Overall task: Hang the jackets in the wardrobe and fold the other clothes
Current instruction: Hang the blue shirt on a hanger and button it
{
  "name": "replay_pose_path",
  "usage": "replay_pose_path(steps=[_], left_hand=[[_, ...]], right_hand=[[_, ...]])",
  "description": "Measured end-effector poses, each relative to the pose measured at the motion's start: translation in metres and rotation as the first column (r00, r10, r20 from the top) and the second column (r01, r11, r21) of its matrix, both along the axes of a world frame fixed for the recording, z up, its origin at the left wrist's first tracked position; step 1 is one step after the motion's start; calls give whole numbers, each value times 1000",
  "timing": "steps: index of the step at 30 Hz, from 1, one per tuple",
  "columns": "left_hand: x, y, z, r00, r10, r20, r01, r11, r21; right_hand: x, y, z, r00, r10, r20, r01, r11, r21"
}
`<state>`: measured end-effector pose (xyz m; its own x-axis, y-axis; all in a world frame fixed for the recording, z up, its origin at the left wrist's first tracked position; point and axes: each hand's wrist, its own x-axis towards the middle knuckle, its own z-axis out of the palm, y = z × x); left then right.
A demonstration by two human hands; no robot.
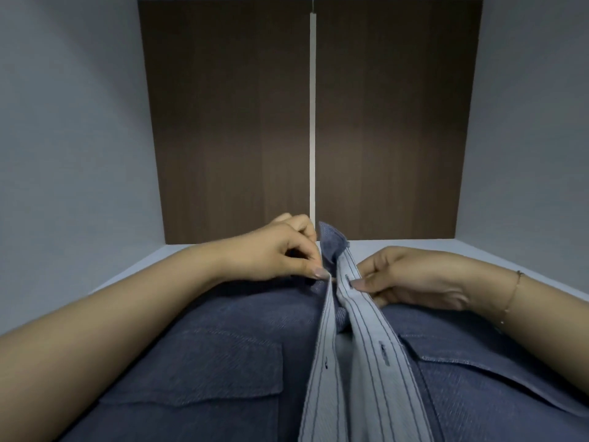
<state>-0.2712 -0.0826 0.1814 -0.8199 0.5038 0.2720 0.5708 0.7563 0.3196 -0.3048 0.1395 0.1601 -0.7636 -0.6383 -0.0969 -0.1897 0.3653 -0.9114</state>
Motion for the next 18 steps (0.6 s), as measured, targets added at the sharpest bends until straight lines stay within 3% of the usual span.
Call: replay_pose_path(steps=[2,4,7,10,13,18], left_hand=[[-8,9,7,999,33,37,-28,990,-136],[-16,17,9,994,36,108,-20,989,-146],[-22,21,2,940,9,341,-6,1000,-11],[-26,19,-6,870,39,492,-91,992,82],[-32,21,-8,829,78,553,-196,968,158],[-34,11,-8,721,5,693,-309,898,315]], right_hand=[[-2,5,1,1000,-7,18,8,999,-36],[-2,6,4,999,-40,11,41,997,-67],[-1,10,11,995,-100,23,103,982,-160],[2,11,21,994,-67,87,89,956,-281],[10,-3,16,992,15,123,20,960,-278],[18,-20,-1,990,-52,130,85,961,-262]])
